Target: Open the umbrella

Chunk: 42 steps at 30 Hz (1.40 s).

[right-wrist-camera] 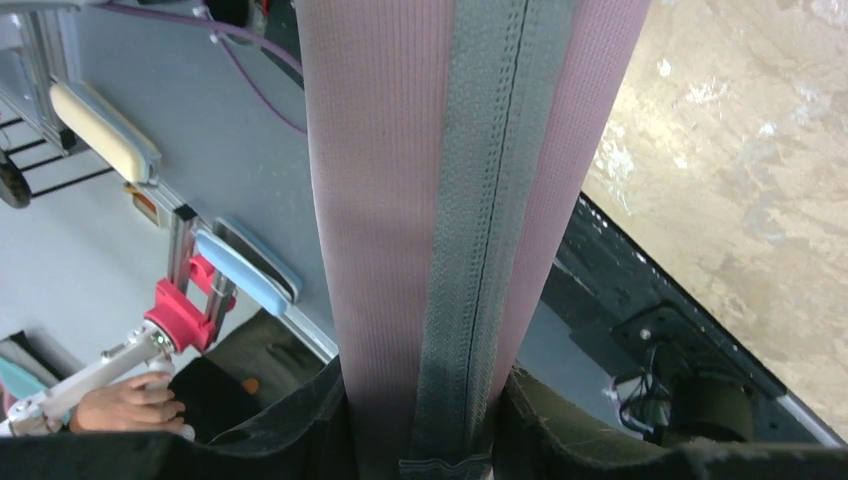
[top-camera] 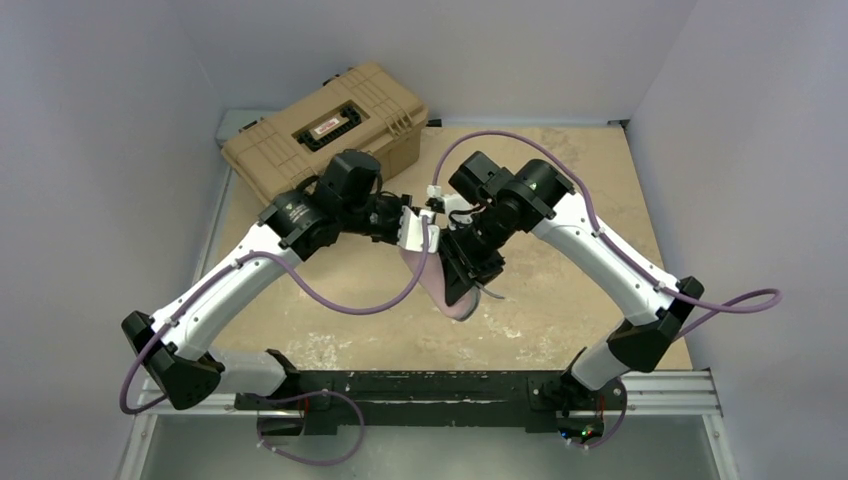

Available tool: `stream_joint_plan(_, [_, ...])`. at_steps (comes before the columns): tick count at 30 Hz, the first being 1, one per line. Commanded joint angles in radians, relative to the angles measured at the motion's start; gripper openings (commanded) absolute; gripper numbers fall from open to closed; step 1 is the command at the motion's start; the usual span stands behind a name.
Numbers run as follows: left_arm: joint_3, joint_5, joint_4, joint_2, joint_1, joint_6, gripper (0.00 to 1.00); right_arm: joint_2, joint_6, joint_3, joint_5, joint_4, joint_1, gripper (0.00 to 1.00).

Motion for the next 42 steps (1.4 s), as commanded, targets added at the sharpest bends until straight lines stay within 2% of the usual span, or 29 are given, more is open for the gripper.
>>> stream_joint_plan(1, [-0.01,0.061,-0.203,-0.037,-0.129,0.018,0.0,-0.009,0.002,0.048,0.137,0.175,-0.053,0.0])
stream_joint_plan(3, [-0.013,0.016,-0.212,-0.029,-0.154,0.02,0.0,-0.005,0.007,0.04,0.161,0.174,-0.053,0.0])
stream_joint_plan(10, [-0.047,0.016,-0.179,-0.063,-0.2,0.009,0.0,0.005,0.007,0.036,0.21,0.166,-0.053,0.0])
stream_joint_plan(23, [-0.027,0.099,-0.097,-0.084,-0.219,-0.099,0.0,-0.021,0.013,-0.016,0.207,0.189,-0.053,0.0])
stream_joint_plan(28, [-0.041,0.01,-0.094,-0.092,-0.219,-0.122,0.0,-0.04,0.024,-0.043,0.209,0.191,-0.054,0.0])
stream_joint_plan(30, [-0.079,-0.081,-0.015,-0.105,-0.219,-0.146,0.0,-0.054,0.027,-0.066,0.207,0.192,-0.053,0.0])
stream_joint_plan(31, [-0.103,-0.134,0.028,-0.119,-0.219,-0.16,0.02,-0.064,0.028,-0.083,0.204,0.198,-0.053,0.0])
stream_joint_plan(33, [-0.153,-0.27,0.119,-0.149,-0.218,-0.191,0.19,-0.091,0.041,-0.123,0.19,0.219,-0.054,0.0])
stream_joint_plan(36, [-0.236,-0.35,0.234,-0.198,-0.214,-0.225,0.43,-0.124,0.082,-0.181,0.186,0.268,-0.054,0.0])
stream_joint_plan(42, [-0.288,-0.481,0.3,-0.248,-0.195,-0.354,0.6,-0.167,0.152,-0.309,0.189,0.353,-0.053,0.0])
